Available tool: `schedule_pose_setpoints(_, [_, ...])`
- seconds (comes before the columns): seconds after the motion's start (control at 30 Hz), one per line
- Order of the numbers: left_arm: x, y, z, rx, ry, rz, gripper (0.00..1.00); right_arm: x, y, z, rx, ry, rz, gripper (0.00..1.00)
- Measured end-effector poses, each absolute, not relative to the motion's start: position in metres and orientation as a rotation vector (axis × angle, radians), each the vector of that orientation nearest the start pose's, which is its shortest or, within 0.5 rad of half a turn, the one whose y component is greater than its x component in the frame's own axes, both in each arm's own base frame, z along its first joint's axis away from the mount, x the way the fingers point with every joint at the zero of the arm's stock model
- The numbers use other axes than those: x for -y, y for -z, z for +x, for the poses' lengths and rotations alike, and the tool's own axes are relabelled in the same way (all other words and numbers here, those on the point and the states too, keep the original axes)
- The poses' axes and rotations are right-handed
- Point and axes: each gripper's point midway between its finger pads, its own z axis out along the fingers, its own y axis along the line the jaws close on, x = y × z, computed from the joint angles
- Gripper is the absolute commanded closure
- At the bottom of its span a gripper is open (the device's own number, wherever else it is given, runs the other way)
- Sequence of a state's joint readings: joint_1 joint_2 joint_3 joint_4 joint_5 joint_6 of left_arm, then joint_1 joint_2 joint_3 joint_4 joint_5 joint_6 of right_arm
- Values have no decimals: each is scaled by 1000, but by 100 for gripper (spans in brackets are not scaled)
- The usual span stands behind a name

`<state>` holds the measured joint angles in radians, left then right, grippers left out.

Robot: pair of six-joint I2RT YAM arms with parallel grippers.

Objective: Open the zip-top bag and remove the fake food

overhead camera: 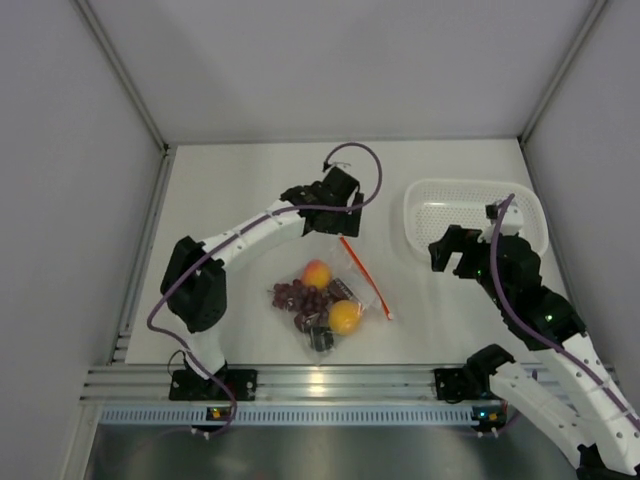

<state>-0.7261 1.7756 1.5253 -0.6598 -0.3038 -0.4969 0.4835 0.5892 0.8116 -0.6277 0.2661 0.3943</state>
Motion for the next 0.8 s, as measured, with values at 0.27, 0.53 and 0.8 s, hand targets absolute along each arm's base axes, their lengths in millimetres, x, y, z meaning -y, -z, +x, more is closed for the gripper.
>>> schedule_pose_setpoints(0.27, [341,-113,346,-2456,105,486,2,-88,-235,224,-1985,-330,62,1])
schedule_pose_setpoints(0.53, [350,-85,338,-2486,-120,598,2,-92,-228,223,-2004,-343,42,1])
schedule_pose_setpoints(0.8, [332,-57,319,-2574,-253,664,18,-92,-228,223,-2004,-343,31,1])
